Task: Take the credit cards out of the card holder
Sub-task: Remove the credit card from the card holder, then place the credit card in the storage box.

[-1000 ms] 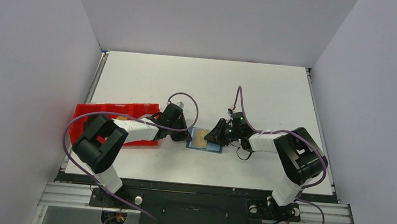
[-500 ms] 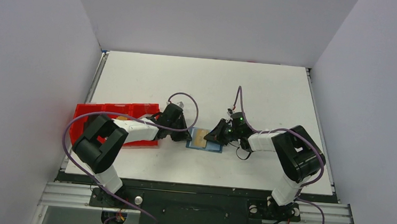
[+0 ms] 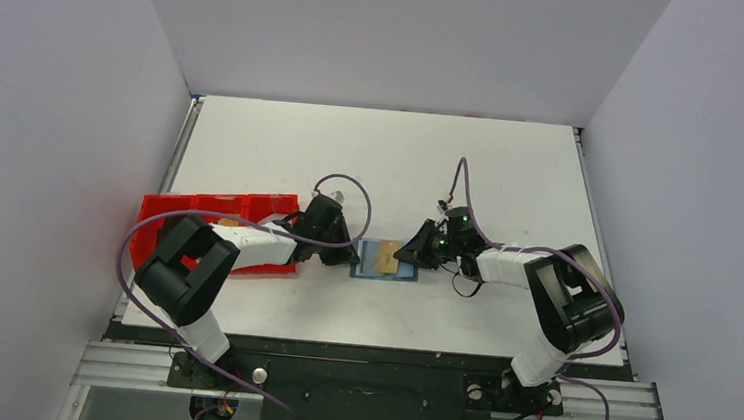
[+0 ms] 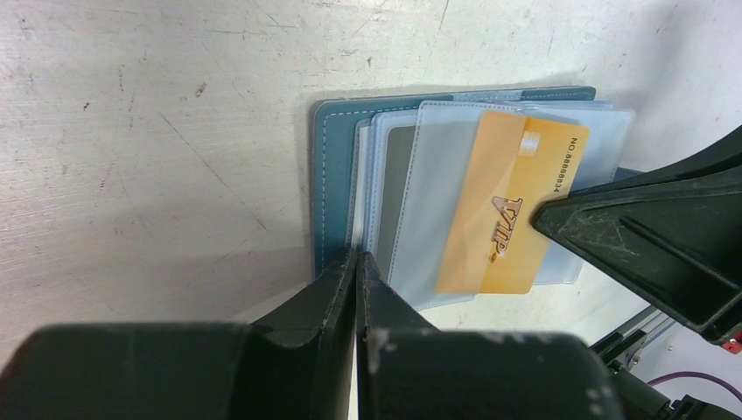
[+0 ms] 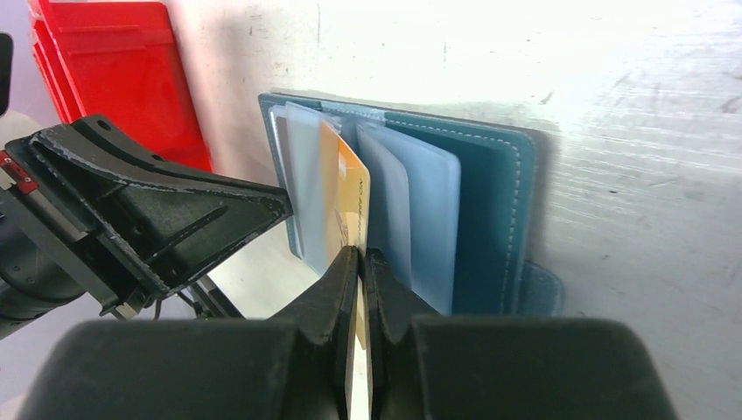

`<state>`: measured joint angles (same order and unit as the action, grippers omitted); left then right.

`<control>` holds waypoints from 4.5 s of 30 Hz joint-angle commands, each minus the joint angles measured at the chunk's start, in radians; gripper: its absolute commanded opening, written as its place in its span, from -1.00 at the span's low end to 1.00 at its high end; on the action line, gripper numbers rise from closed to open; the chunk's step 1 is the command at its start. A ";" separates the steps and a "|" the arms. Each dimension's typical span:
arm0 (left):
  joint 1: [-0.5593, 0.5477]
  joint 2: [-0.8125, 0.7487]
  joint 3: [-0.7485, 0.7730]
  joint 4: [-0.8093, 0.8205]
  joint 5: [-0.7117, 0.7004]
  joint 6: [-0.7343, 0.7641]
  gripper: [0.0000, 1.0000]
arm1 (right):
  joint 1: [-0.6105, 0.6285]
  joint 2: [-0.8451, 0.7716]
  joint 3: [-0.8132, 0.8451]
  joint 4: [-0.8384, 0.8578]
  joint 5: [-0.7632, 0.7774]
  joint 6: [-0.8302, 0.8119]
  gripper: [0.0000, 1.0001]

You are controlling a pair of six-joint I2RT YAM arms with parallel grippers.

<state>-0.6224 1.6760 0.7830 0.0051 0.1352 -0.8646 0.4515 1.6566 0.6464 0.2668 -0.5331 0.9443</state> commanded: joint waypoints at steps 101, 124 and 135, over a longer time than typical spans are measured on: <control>0.311 -0.622 0.179 -0.661 -0.278 0.308 -1.00 | 0.065 -0.308 0.229 -0.404 0.171 -0.132 0.03; 0.465 -0.378 0.224 -0.713 -0.797 0.506 -1.00 | 0.090 -0.265 0.290 -0.488 0.068 -0.189 0.03; 0.486 -0.185 0.248 -0.726 -0.808 0.518 -1.00 | 0.081 -0.314 0.277 -0.534 0.063 -0.232 0.02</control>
<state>-0.1471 1.4559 0.9714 -0.7368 -0.6319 -0.3592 0.5316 1.3926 0.9169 -0.2665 -0.4610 0.7395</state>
